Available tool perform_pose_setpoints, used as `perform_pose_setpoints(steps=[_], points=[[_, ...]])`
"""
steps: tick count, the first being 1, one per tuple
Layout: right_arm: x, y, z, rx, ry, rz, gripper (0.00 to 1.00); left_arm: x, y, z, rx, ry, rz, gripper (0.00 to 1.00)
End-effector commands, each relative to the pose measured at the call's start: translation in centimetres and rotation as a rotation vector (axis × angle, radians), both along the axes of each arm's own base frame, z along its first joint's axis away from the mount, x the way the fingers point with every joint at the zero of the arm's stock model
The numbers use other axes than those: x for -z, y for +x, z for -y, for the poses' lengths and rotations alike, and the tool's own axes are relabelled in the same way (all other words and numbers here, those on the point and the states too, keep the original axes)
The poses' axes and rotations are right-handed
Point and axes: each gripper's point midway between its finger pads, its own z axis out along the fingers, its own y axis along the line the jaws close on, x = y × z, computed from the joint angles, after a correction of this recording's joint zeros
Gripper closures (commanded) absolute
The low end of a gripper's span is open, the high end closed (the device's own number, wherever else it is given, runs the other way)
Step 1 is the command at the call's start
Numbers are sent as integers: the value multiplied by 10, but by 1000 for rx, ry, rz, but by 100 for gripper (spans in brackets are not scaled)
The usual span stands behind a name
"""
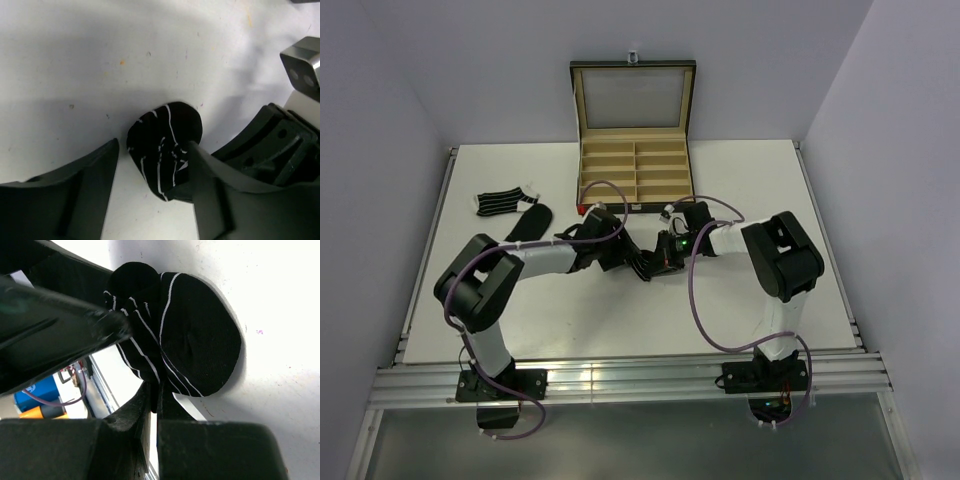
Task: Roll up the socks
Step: Roll the sock at the center of the board.
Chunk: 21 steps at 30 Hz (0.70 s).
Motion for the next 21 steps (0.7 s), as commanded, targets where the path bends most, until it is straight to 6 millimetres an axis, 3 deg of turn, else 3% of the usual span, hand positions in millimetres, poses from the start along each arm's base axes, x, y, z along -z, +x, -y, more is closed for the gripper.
perform_pose_setpoints(steps=[1, 8, 9, 11, 12, 15, 17, 18, 19, 21], points=[[-7, 13, -3, 13, 26, 17, 100, 37, -11, -20, -21, 129, -88, 39], [-16, 19, 1, 27, -10, 87, 99, 42, -15, -23, -17, 165, -114, 78], [-15, 21, 4, 36, -41, 115, 94, 41, -15, -23, -9, 173, -110, 87], [-27, 21, 5, 40, -61, 185, 85, 35, -11, -21, -4, 182, -95, 96], [-29, 21, 6, 37, -80, 221, 73, 36, -14, -25, 6, 206, -106, 100], [-40, 22, 10, 61, -164, 360, 56, 33, -13, -28, 27, 254, -114, 100], [-48, 30, 19, 114, -256, 478, 50, 29, -10, -27, 41, 273, -116, 100], [-52, 24, 11, 98, -268, 530, 49, 29, -11, -28, 56, 288, -123, 100], [-50, 30, 20, 148, -350, 585, 48, 28, -11, -28, 60, 294, -126, 100], [-62, 23, 7, 123, -389, 708, 46, 32, -15, -31, 76, 323, -152, 100]])
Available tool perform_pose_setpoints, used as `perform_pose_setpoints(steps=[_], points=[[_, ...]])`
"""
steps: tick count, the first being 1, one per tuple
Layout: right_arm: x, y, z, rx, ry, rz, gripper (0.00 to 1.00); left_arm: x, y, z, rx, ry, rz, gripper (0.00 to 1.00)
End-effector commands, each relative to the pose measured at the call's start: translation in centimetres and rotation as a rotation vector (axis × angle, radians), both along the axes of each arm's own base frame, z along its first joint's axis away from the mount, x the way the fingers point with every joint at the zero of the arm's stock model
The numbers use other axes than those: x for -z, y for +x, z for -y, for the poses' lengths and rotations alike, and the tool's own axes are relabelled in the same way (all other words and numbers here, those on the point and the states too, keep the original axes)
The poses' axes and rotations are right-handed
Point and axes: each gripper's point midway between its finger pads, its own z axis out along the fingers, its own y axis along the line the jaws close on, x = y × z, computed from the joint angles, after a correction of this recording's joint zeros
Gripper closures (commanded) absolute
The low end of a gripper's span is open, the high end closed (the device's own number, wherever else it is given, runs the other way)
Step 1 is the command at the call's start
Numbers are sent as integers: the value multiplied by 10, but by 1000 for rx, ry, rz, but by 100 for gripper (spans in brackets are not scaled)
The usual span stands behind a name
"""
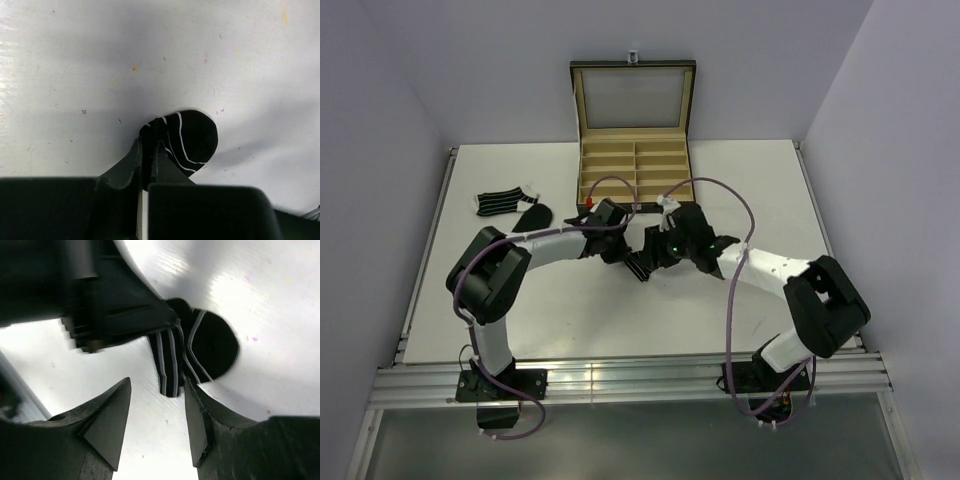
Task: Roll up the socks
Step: Roll the sock at the center of the board.
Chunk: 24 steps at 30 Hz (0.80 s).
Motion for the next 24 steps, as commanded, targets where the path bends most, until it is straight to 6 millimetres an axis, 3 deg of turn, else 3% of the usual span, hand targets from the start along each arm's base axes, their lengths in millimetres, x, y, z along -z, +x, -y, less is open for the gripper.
perform_pose_setpoints(steps=[1, 5, 18, 21, 24], points=[[-5, 12, 9, 93, -202, 259, 45, 25, -16, -25, 43, 168, -89, 100], [-5, 5, -3, 90, -297, 385, 45, 31, -18, -25, 65, 197, -125, 100], [24, -1, -44, 23, -497, 520, 48, 41, -20, -26, 108, 243, -204, 100], [34, -2, -45, 15, -533, 514, 50, 40, -20, -26, 112, 241, -205, 100], [44, -2, -42, 18, -571, 503, 60, 41, -21, -24, 118, 231, -212, 100]])
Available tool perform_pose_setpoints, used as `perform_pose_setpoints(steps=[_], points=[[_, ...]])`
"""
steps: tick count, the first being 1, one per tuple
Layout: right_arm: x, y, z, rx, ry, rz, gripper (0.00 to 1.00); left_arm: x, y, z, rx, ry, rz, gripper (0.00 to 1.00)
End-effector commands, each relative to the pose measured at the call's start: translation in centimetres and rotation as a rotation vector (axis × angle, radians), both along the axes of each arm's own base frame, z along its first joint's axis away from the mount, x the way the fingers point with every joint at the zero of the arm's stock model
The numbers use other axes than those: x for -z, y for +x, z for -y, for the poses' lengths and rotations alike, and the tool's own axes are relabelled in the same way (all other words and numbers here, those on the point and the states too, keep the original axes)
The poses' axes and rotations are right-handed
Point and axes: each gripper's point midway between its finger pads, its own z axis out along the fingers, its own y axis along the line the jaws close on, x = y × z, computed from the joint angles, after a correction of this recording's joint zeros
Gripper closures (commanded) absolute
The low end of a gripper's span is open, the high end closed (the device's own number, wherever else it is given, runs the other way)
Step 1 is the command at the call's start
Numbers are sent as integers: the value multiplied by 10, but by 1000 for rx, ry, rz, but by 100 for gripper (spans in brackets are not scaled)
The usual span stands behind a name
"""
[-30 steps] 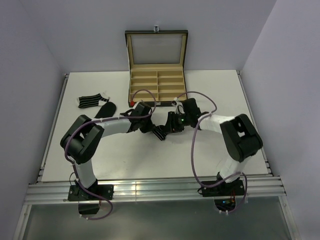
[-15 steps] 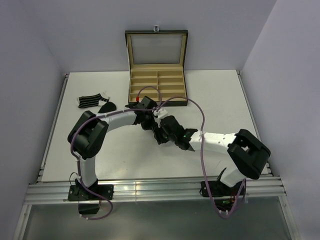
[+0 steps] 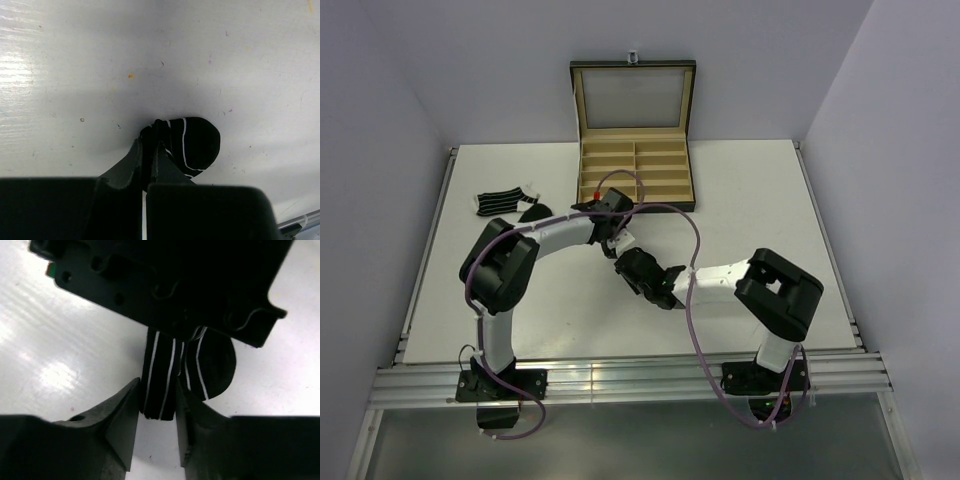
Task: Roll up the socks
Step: Roll the sock at the center of the board.
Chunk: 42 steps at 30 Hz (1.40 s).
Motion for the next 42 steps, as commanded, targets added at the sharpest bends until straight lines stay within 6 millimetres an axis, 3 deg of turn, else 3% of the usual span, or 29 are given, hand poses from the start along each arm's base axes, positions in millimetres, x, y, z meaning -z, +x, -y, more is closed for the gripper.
perform_pose_setpoints(steps=[1, 2, 4, 5, 6, 14, 17, 22, 30, 31, 37, 42], points=[[-8, 13, -10, 24, -5, 56, 66, 38, -23, -26, 27, 134, -104, 99], [-6, 12, -10, 26, -5, 48, 79, 37, -22, -26, 21, 127, -99, 96], [-3, 10, -8, 27, -1, 26, 90, 33, -23, -22, 27, 90, -91, 90], [-1, 6, -12, 13, 25, -8, 97, 30, -23, -22, 22, 83, -83, 80], [1, 2, -11, 0, 37, -34, 99, 31, -25, -24, 17, 81, -82, 77], [-21, 0, -5, -54, 285, -270, 100, 1, -17, -24, -27, -15, 15, 33], [-24, 0, -3, -77, 345, -355, 100, -2, -17, -30, -59, -41, 30, 25], [-28, -9, -10, -160, 470, -531, 100, -15, -14, -33, -102, -112, 77, 24], [-14, -5, -11, -166, 565, -740, 100, -17, -22, -35, -132, -186, 108, 24], [-2, -2, -8, -141, 580, -793, 100, -26, -21, -35, -155, -226, 140, 23], [7, -3, -6, -120, 638, -884, 100, -39, -20, -40, -184, -272, 215, 18], [14, 2, -3, -102, 693, -939, 100, -30, -23, -40, -170, -271, 203, 20]])
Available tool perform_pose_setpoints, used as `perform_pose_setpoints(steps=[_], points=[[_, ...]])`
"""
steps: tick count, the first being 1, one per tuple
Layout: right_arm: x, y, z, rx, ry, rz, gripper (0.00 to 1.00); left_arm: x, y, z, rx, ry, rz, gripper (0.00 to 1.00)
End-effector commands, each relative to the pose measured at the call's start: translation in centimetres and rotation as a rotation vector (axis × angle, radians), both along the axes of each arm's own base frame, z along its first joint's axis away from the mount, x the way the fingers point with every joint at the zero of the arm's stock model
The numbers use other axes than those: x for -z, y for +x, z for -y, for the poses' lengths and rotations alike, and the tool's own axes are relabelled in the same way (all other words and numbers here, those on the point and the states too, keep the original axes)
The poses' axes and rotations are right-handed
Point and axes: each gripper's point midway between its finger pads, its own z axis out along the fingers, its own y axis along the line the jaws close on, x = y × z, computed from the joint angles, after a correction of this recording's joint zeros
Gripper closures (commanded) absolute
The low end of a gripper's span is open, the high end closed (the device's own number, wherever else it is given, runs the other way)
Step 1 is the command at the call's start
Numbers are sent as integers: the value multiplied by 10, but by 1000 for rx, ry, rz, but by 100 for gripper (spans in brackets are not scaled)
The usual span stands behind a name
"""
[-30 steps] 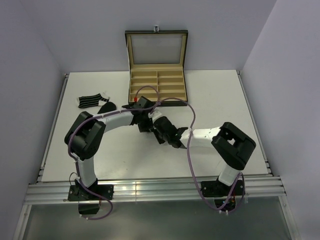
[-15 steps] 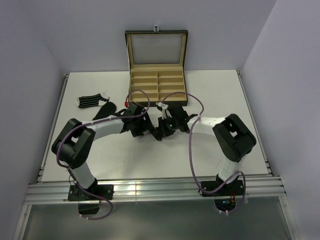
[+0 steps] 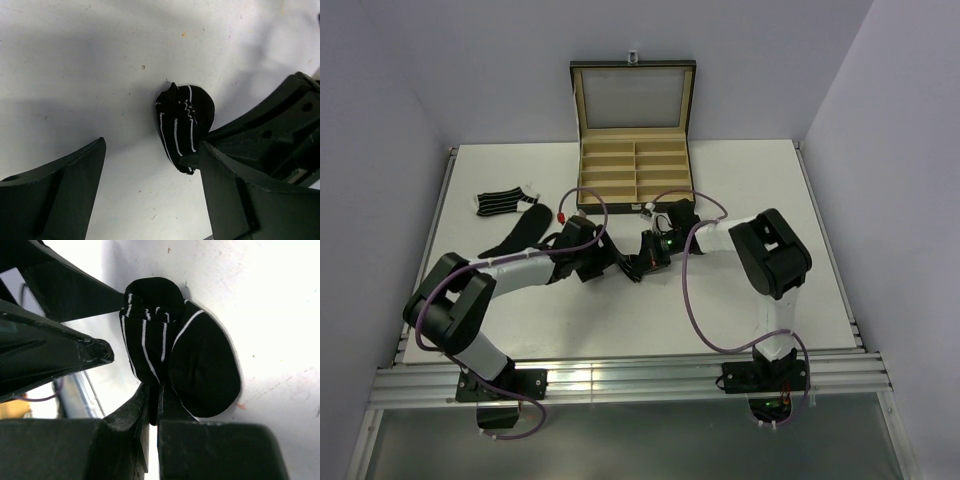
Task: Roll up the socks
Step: Roll the sock at the center of the board.
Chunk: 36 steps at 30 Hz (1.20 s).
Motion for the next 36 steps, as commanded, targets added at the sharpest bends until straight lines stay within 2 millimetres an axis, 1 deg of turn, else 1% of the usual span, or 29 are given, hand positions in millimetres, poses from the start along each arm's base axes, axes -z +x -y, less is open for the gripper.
perform_pose_setpoints(steps=[1, 7, 16, 17, 21, 22, 24, 25, 27, 29, 30, 31, 32, 33, 34, 35, 36], points=[[14, -1, 4, 22, -5, -90, 100, -10, 11, 6, -9, -44, 52, 21], [24, 1, 11, 55, 5, -160, 100, 1, 15, 12, 1, -44, 33, 29], [33, 4, 16, 83, 3, -211, 100, 13, 18, 19, 17, -37, 7, 36], [36, 4, 18, 87, 1, -220, 100, 13, 18, 20, 19, -31, 2, 38], [40, 5, 20, 103, 3, -241, 100, 27, 17, 15, 7, 11, -31, 45], [41, 7, 22, 112, -2, -240, 100, 28, 16, 15, 2, 18, -34, 49], [41, 8, 24, 122, -8, -239, 100, 38, 13, 11, -9, 44, -58, 55], [42, 9, 24, 125, -13, -237, 100, 39, 13, 11, -9, 48, -63, 59], [41, 10, 25, 132, -22, -232, 100, 45, 13, 11, -5, 58, -76, 65], [42, 12, 27, 146, -41, -219, 100, 50, 7, 9, 1, 85, -106, 73], [41, 13, 28, 151, -43, -209, 98, 52, 6, 9, 4, 93, -106, 76], [34, 15, 28, 154, -40, -183, 95, 54, 3, 8, 8, 106, -117, 83], [34, 16, 30, 165, -53, -165, 92, 52, 5, 9, 10, 110, -115, 86], [32, 17, 32, 171, -63, -141, 84, 55, 4, 8, 18, 120, -121, 88], [21, 20, 31, 174, -59, -99, 80, 53, 5, 10, 22, 120, -118, 93], [18, 19, 34, 182, -69, -79, 77, 55, 2, 9, 28, 132, -130, 96], [16, 24, 38, 202, -98, -30, 71, 57, 1, 8, 38, 142, -138, 97]])
